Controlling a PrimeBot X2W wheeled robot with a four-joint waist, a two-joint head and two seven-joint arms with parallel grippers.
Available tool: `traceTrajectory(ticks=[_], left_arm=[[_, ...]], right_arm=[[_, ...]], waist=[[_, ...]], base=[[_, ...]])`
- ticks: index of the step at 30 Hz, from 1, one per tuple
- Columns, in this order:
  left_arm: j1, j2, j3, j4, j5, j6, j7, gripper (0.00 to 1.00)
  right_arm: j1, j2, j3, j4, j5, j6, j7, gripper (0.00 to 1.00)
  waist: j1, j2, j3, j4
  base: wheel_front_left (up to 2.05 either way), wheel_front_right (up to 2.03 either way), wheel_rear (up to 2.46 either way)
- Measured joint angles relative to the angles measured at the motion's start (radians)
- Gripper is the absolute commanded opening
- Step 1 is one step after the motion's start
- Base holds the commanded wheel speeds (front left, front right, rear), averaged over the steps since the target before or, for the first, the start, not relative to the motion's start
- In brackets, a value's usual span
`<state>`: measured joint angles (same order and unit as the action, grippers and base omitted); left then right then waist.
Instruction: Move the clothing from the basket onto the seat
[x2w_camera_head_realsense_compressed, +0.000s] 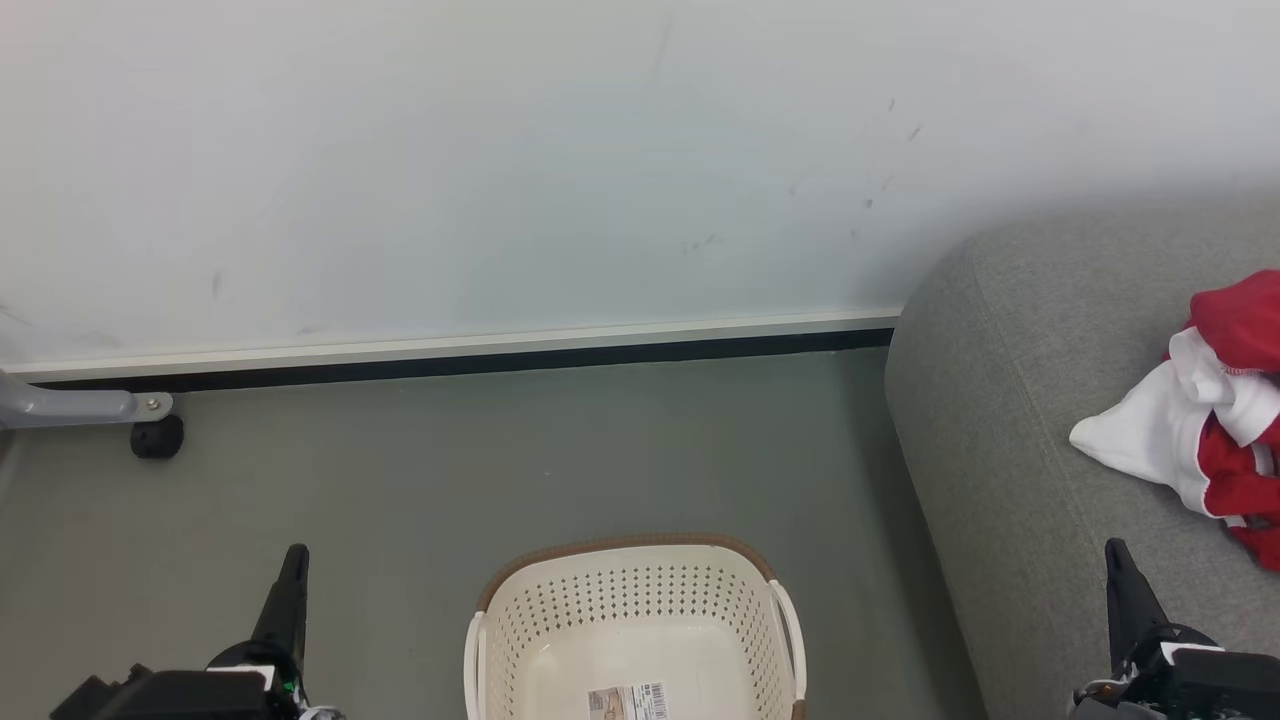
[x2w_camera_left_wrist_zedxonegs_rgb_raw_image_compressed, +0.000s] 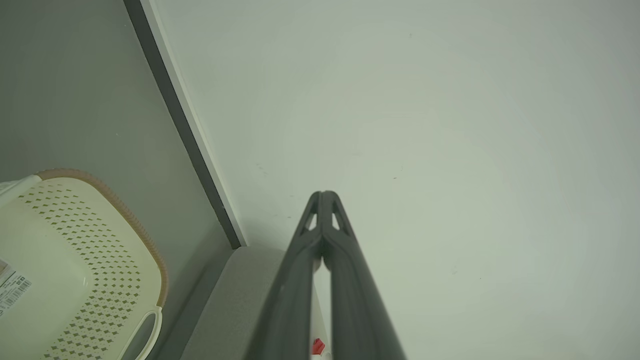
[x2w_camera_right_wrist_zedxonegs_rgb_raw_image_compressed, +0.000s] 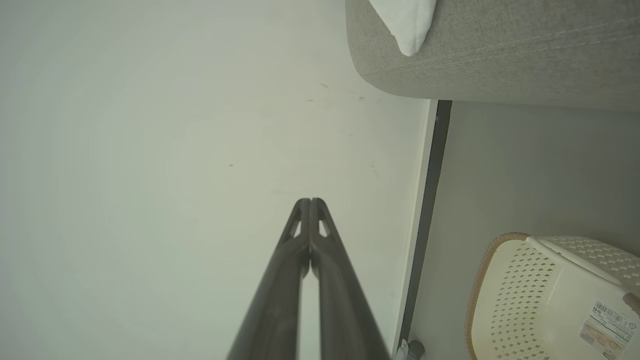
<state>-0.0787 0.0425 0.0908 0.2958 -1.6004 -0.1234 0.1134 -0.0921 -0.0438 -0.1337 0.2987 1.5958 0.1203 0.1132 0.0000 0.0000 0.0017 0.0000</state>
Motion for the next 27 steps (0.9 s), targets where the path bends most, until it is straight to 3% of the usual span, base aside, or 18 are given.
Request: traceTrajectory(ticks=[27], left_arm=[[0.0,0.0,0.0,0.0,0.0,0.0,0.0,0.0]], right_arm=[[0.0,0.0,0.0,0.0,0.0,0.0,0.0,0.0]], waist=[[0.0,0.0,0.0,0.0]], base=[[0.0,0.0,0.0]])
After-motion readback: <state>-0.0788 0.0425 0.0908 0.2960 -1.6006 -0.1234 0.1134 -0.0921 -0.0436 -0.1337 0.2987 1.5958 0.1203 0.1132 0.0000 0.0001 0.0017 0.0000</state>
